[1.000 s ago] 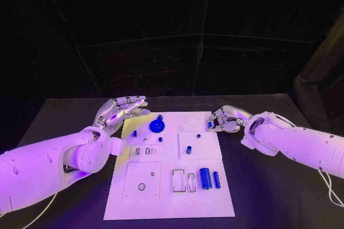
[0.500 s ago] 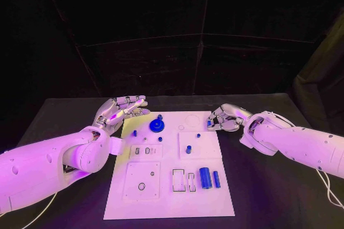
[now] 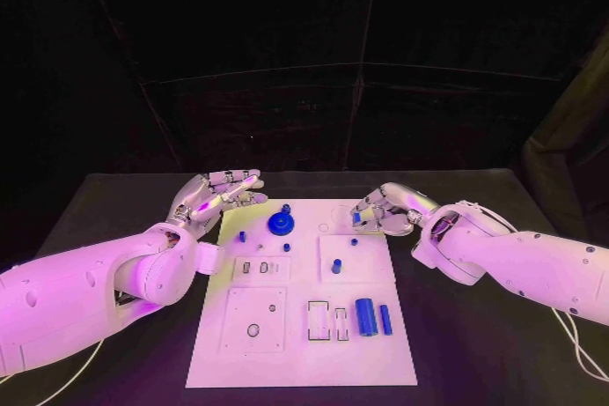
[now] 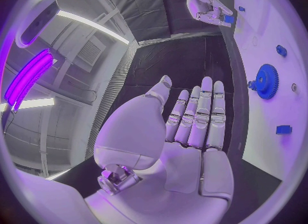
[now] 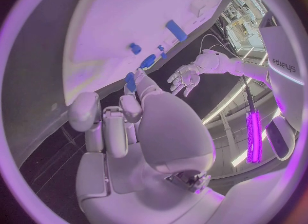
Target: Assemble the parts on the task board
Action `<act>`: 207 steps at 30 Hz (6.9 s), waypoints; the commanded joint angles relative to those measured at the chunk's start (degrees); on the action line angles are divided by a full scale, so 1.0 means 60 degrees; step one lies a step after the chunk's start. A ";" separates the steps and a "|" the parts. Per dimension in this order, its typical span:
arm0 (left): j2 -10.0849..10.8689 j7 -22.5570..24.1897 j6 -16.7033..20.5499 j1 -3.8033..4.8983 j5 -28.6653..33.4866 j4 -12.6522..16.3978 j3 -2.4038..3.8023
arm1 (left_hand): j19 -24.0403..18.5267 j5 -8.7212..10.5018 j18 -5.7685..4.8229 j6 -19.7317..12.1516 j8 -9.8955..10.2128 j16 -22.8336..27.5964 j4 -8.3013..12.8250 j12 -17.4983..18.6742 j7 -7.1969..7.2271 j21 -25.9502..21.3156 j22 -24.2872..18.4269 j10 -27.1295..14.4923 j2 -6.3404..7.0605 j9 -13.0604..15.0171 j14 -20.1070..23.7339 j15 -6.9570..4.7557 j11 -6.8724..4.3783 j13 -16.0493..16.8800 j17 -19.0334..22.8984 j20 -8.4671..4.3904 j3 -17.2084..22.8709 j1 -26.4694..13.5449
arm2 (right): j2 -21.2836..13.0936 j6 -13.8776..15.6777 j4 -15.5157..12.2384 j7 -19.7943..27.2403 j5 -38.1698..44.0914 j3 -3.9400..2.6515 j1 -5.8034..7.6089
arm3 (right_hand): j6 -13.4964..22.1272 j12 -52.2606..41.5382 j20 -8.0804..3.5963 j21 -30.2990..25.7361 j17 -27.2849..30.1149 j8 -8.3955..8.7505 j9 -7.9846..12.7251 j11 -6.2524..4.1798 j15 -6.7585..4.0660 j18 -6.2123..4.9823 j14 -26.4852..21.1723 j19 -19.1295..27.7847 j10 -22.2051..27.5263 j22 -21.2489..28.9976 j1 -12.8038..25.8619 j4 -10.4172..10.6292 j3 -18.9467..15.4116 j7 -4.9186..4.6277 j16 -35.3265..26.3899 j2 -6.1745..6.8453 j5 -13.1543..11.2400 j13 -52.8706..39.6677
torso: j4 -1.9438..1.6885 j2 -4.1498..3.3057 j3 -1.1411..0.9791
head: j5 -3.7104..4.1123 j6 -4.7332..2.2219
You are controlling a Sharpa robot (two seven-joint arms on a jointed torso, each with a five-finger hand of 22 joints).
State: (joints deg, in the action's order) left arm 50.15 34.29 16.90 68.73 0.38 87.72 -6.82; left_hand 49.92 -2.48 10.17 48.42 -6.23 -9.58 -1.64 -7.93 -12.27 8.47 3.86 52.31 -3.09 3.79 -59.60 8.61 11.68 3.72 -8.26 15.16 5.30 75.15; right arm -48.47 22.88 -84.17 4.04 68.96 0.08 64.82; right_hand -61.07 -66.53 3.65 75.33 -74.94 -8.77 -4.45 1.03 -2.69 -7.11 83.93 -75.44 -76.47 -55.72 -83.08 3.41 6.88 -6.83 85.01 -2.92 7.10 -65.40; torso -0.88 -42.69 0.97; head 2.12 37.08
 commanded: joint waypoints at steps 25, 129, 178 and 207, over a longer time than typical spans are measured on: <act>-0.0049 -0.0051 -0.0147 0.0067 0.0818 0.0003 0.0012 | 0.0074 -0.0037 0.0057 -0.0036 0.0038 0.0050 0.0068 0.0057 -0.0345 -0.0039 -0.0015 -0.0044 -0.0055 0.0000 -0.0080 0.0014 -0.0030 -0.0006 -0.0013 0.0005 -0.0013 -0.0084 | 0.2909 -0.0754 -0.0293 -0.2936 0.3055 0.0174 -0.0063 | -0.0004 0.0312 -0.0019 -0.0066 -0.0994 0.0102 -0.0101 0.0080 0.0014 0.0131 0.0683 0.0056 0.0166 0.0128 0.0302 -0.0030 0.0381 0.0061 -0.0073 0.0084 0.0117 0.0213 | -0.0066 0.0104 0.0112 | -0.0593 0.0365; 0.0257 -0.3769 -0.1236 0.0221 -0.2730 -0.0357 0.0012 | 0.4356 -0.0124 0.0055 0.1647 -0.0486 -0.4497 -0.0301 -0.1142 0.0621 0.1900 0.0883 0.3300 0.0112 0.0191 -0.4475 -0.1500 -0.1349 0.0669 -0.3776 -0.1551 -0.0614 -0.1159 | -0.0093 -0.1104 -0.2537 0.0472 -0.0455 0.0249 0.0536 | 0.1447 0.1443 0.0302 -0.0773 -0.0272 0.0651 0.0067 0.0468 0.0342 -0.0049 0.0483 0.0521 0.1173 0.1257 0.0897 0.1145 -0.1633 -0.0354 -0.0706 0.0982 0.0822 0.1493 | -0.0050 0.0537 -0.0054 | -0.0819 0.0596; -0.2424 -1.0892 -0.4605 0.1406 -0.9405 -0.1789 -0.0774 | 0.5656 -0.0041 -0.0925 0.0855 -0.4966 -1.3403 -0.2409 -0.9678 0.1565 1.0607 1.0130 0.3289 -0.0594 0.3565 -0.5067 -0.2238 -0.2142 0.8804 -1.3624 -0.2341 -0.3738 -0.1920 | -0.0516 -0.1577 -0.0652 -0.0246 -0.1501 0.0249 0.1128 | 0.1417 0.1786 0.0216 -0.1332 0.0276 0.0586 0.0082 0.0399 0.0268 -0.0171 0.0398 0.0736 0.1224 0.2141 0.0673 0.1109 -0.1984 -0.0300 -0.1206 0.0757 0.2376 0.1905 | -0.0046 0.0944 -0.0148 | -0.1067 0.1003; -0.2938 -1.0947 -0.5049 0.1402 -0.9406 -0.2286 -0.0862 | 0.5580 -0.0046 -0.0915 0.0700 -0.5107 -1.3403 -0.2269 -0.9654 0.1548 1.0637 1.0171 0.3231 -0.0697 0.3766 -0.5067 -0.2219 -0.2124 0.8799 -1.3624 -0.2316 -0.3694 -0.1675 | -0.0405 -0.1557 -0.0586 -0.0208 -0.1469 0.0251 0.1127 | 0.1410 0.1828 0.0204 -0.1395 0.0316 0.0575 0.0082 0.0386 0.0254 -0.0176 0.0395 0.0733 0.1224 0.2207 0.0552 0.1099 -0.1969 -0.0292 -0.1259 0.0708 0.2685 0.1954 | -0.0052 0.0926 -0.0140 | -0.1042 0.1165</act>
State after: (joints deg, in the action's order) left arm 32.64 -30.87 -12.07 77.05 -55.75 74.04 -12.00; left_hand 83.79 -2.69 5.75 52.91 -36.67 -89.82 -15.47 -65.67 -3.05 72.00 64.84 72.07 -7.13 26.34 -83.96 -4.31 -0.93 56.45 -74.92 1.35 -16.89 64.70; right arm -50.96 13.79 -87.65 2.53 59.93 1.62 71.46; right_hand -52.48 -55.79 5.00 67.33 -73.08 -5.10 -3.95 3.69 -0.94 -7.11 84.04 -71.45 -69.08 -42.54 -79.34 10.09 -4.62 -8.75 77.66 1.32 22.99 -53.77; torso -1.21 -37.13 0.14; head -4.15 44.04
